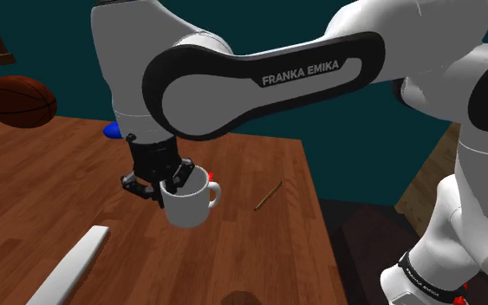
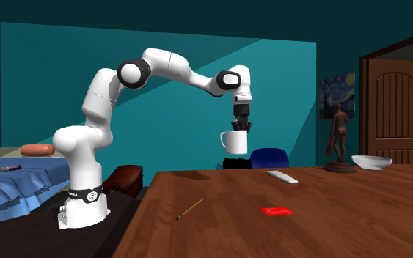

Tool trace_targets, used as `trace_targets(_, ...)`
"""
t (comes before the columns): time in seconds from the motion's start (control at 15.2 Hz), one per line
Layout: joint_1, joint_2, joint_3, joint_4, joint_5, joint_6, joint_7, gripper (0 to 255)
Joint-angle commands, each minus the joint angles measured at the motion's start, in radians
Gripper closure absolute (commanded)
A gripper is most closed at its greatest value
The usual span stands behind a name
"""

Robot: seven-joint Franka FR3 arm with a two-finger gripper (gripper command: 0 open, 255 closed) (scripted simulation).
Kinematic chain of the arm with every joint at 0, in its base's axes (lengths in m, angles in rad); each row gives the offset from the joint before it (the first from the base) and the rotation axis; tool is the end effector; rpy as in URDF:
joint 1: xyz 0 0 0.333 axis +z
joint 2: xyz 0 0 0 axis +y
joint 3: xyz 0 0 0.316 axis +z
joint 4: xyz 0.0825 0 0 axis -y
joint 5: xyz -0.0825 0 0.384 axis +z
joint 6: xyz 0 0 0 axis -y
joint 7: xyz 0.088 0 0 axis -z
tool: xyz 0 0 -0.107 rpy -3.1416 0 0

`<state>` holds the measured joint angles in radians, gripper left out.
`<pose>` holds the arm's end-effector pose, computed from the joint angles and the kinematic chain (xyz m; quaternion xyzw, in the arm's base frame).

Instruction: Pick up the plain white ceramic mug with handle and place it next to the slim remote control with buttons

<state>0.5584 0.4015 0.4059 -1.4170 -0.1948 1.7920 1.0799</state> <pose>0.4322 0.5176 0.4853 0.9985 -0.0514 0.0166 0.0067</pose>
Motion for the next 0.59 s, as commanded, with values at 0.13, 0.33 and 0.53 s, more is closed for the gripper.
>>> trace_targets(0.13,-0.004,0.004,-0.002,-0.047,-0.003,0.051,0.004,255)
trace_targets(0.33,-0.005,0.009,-0.004,-0.08,-0.007,0.089,0.008,255)
trace_targets(0.53,-0.007,0.016,-0.006,-0.111,-0.011,0.125,0.013,255)
